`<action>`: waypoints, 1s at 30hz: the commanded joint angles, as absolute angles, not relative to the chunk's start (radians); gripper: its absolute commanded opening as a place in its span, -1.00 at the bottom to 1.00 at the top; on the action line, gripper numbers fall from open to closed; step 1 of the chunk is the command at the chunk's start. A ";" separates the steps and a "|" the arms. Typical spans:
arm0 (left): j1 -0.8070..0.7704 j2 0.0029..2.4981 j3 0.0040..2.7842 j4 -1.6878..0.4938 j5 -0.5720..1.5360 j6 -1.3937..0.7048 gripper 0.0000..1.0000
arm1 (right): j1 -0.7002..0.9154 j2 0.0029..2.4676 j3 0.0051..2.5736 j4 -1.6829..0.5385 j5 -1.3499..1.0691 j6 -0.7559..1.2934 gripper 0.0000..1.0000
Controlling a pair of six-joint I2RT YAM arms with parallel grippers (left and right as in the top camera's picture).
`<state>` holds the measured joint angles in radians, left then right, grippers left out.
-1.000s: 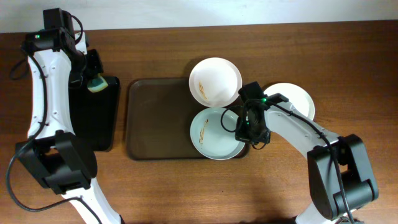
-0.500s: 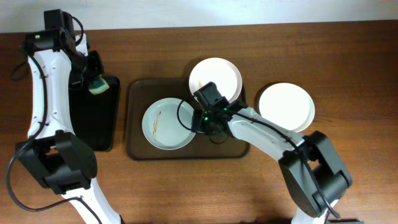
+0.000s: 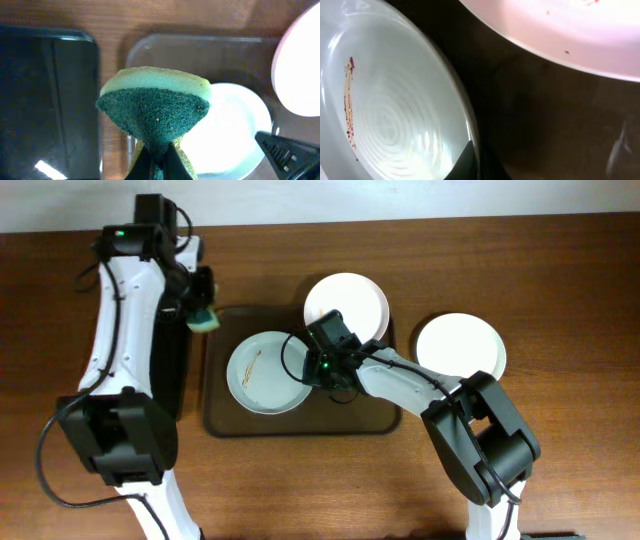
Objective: Clean dirty plates on tray and stack at the side
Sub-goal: 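Grip the blue-green plate rim with the right gripper and pull it left, then scrub the blue-green plate with the sponge in the left gripper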
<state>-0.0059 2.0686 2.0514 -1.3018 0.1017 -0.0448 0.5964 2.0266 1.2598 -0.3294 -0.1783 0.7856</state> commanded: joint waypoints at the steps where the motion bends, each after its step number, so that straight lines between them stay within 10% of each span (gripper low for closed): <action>1: -0.090 2.062 1.908 -1.249 0.152 -0.022 -0.98 | 0.593 2.041 1.274 -0.336 -0.207 0.788 -0.92; 11: -0.194 2.062 1.336 -0.656 -0.051 0.108 -0.98 | 0.593 2.041 1.274 -0.336 -0.217 0.787 -0.92; 20: -0.194 2.060 1.422 -1.139 0.043 0.107 -0.99 | 0.593 2.041 1.274 -0.335 -0.217 0.787 -0.92; 30: -0.194 2.060 1.128 -0.384 0.090 0.106 -0.98 | 0.593 2.041 1.274 -0.334 -0.214 0.787 -0.92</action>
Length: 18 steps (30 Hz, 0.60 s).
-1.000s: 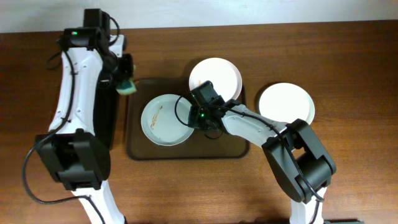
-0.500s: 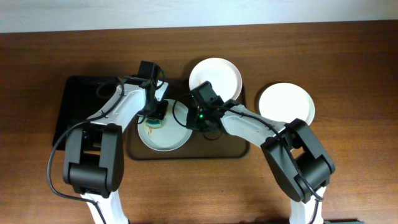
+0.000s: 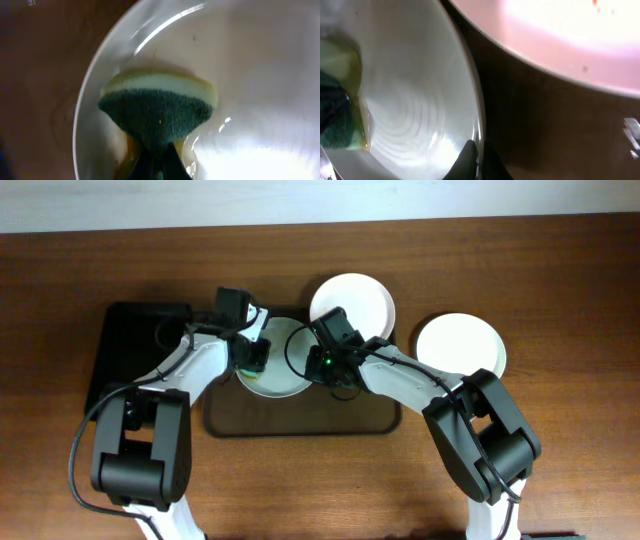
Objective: Clean dirty plates on tray and stack at the side
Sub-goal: 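Scrub the blue-green plate with the sponge in the left gripper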
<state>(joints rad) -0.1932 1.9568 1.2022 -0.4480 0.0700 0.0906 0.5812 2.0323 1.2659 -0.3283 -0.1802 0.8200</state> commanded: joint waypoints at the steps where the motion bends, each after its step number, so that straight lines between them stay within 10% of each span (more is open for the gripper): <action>1: -0.194 2.060 1.135 -0.335 0.090 0.106 -0.98 | 0.594 2.041 1.274 -0.336 -0.218 0.787 -0.92; 11: -0.196 1.995 1.248 -0.220 0.114 0.110 -0.99 | 0.624 2.062 1.274 -0.321 -0.288 0.795 -0.92; 18: -0.188 1.977 1.334 -0.598 0.426 0.252 -0.99 | 0.622 2.062 1.274 -0.321 -0.288 0.794 -0.92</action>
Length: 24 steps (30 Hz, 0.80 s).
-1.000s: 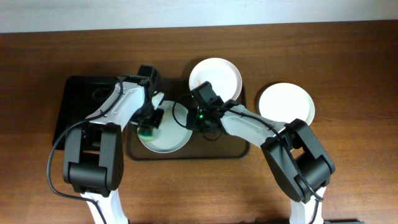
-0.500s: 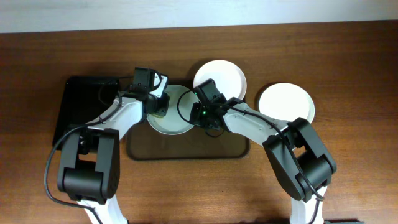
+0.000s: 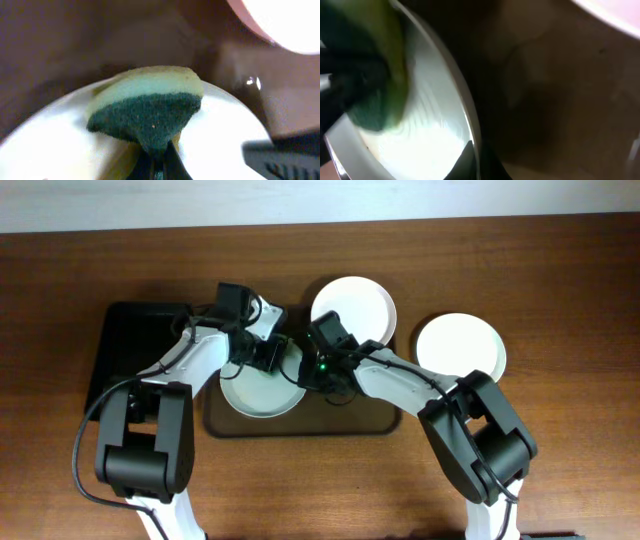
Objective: Clean dirty plates on tray and stack at the side
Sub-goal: 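Scrub the blue-green plate with the sponge in the left gripper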
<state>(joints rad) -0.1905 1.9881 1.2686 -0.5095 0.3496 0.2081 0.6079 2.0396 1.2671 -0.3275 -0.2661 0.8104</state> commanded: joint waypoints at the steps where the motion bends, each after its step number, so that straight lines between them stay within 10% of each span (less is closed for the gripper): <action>1: -0.173 1.972 1.414 -0.646 0.423 0.251 -0.99 | 0.622 2.062 1.274 -0.321 -0.288 0.794 -0.92; 8: -0.125 1.977 1.589 -0.999 0.310 0.170 -0.99 | 0.622 2.062 1.274 -0.321 -0.284 0.794 -0.92; 24: -0.121 1.980 1.528 -0.699 0.030 0.102 -0.99 | 0.622 2.062 1.274 -0.324 -0.285 0.794 -0.92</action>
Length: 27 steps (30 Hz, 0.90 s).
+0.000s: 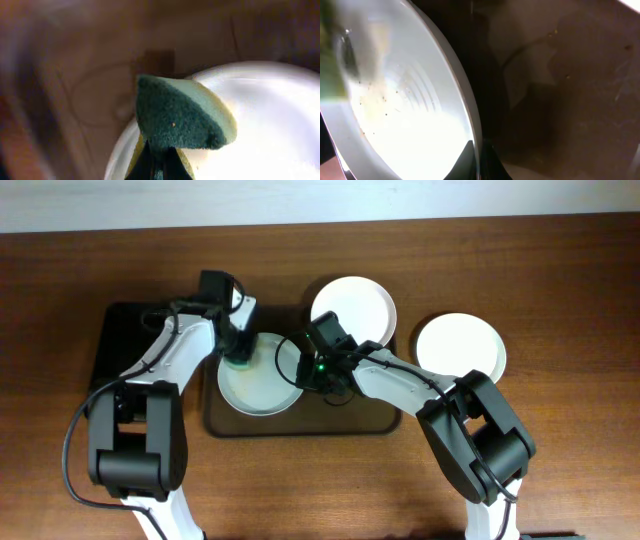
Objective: Clean dirty plates on tray and stack at the side
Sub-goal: 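Scrub the blue-green plate with the sponge in the left gripper, then carry the blue-green plate with the right gripper onto the white plate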
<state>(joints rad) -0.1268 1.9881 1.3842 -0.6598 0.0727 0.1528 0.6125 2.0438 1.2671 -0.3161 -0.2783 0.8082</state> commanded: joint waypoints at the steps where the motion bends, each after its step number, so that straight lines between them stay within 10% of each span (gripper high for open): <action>1: -0.121 1.980 1.652 -0.801 0.035 0.075 -0.99 | 0.622 2.062 1.274 -0.326 -0.286 0.794 -0.92; 12: -0.006 1.982 1.848 -1.012 0.086 0.071 -0.99 | 0.662 2.009 1.831 -1.184 0.271 0.482 -0.92; 20: -0.005 1.982 1.848 -1.014 0.086 0.071 -0.99 | 0.973 2.009 1.837 -1.242 1.156 0.563 -0.92; 27: -0.005 1.982 1.848 -1.015 0.086 0.071 -0.99 | 1.042 2.009 1.837 -1.261 1.303 0.612 -0.92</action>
